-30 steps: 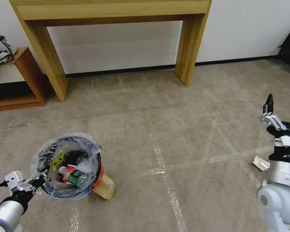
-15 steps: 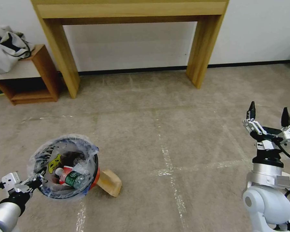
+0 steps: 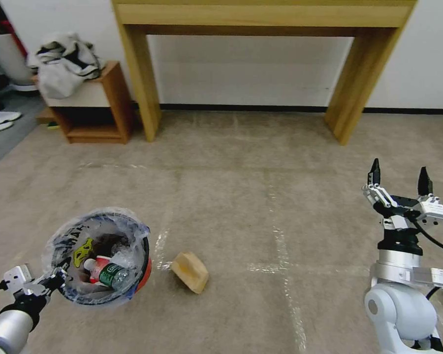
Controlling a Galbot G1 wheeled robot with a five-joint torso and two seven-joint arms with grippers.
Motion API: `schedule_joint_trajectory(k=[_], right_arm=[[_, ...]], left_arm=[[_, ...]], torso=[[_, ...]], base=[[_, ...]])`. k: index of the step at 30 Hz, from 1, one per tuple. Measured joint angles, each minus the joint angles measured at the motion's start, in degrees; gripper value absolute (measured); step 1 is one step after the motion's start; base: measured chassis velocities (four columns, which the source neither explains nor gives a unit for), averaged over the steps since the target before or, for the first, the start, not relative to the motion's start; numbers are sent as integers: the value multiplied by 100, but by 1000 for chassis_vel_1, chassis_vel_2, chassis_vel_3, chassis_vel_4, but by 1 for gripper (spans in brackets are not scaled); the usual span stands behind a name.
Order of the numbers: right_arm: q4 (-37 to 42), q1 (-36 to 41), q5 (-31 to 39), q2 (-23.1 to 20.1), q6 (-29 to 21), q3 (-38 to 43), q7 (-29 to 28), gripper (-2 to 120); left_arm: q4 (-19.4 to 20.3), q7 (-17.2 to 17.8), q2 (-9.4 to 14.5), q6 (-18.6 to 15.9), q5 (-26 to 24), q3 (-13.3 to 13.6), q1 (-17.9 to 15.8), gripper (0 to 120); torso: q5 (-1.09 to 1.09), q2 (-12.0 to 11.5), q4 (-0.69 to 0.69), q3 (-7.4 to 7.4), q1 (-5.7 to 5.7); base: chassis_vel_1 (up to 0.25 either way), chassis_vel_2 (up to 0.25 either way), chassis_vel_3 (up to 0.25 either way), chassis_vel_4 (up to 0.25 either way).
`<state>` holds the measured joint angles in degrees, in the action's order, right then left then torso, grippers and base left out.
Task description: Pick up the trash bin and place the garbage on the floor into it.
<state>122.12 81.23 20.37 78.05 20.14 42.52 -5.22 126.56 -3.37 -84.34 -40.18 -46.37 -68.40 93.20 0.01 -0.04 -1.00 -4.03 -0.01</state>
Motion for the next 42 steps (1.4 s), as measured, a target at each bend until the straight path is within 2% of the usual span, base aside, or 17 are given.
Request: schedule_joint_trajectory(k=[24, 31, 34, 42], right_arm=[[-110, -28, -72, -85, 65, -128, 20, 100], [-171, -56, -74, -88, 126, -177, 108, 100], [-201, -73, -76, -85, 142, -198, 144, 100], [-282, -69, -197, -91, 188, -244, 184, 100]], left_arm=[[-44, -40, -81, 86, 193, -15, 46, 1], [-102, -44, -70, 100, 236, -12, 21, 1], [-149, -44, -66, 103, 252, -10, 3, 1], [-187, -54, -59, 114, 297, 18, -11, 1]], torso=[[0, 0, 2, 0, 0], [1, 0, -4, 0, 0], [0, 0, 0, 0, 0], [1, 0, -1, 0, 0]], base=[[86, 92, 84, 88], [7, 6, 6, 7], [0, 0, 0, 0], [0, 0, 0, 0]])
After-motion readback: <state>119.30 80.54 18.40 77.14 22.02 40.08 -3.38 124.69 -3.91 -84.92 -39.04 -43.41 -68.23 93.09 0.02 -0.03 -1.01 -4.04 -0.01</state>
